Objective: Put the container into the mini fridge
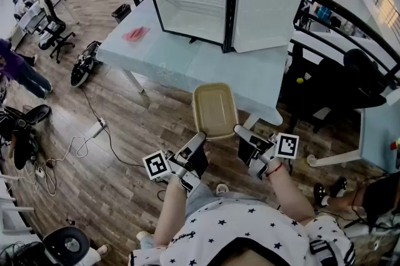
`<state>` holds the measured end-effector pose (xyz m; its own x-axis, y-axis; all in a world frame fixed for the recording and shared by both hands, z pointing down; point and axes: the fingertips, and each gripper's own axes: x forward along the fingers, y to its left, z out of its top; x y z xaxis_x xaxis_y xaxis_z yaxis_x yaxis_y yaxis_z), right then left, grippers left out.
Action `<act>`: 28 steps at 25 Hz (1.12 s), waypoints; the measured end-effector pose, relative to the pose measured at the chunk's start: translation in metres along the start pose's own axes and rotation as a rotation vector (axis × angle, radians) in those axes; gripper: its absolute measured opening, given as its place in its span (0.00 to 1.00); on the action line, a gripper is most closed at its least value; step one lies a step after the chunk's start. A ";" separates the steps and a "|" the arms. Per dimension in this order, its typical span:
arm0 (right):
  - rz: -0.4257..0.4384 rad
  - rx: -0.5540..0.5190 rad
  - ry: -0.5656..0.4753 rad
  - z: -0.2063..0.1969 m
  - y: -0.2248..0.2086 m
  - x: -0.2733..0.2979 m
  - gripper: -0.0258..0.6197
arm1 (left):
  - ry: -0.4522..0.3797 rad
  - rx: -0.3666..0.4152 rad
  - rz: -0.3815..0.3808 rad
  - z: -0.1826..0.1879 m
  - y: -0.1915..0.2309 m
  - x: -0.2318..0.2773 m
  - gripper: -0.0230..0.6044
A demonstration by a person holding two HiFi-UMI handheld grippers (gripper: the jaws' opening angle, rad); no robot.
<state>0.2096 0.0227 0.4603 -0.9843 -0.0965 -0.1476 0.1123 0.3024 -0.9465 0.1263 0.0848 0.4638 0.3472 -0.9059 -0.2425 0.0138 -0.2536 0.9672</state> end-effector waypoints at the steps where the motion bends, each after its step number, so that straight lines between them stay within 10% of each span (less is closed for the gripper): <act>1: 0.003 0.008 -0.005 -0.005 0.000 -0.005 0.37 | 0.001 0.004 0.004 -0.005 -0.001 -0.003 0.36; 28: 0.004 0.025 0.075 -0.049 0.006 -0.042 0.37 | -0.073 0.007 0.033 -0.056 -0.001 -0.040 0.36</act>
<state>0.2451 0.0750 0.4745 -0.9912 -0.0234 -0.1302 0.1186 0.2786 -0.9530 0.1645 0.1404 0.4768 0.2781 -0.9361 -0.2155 -0.0028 -0.2251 0.9743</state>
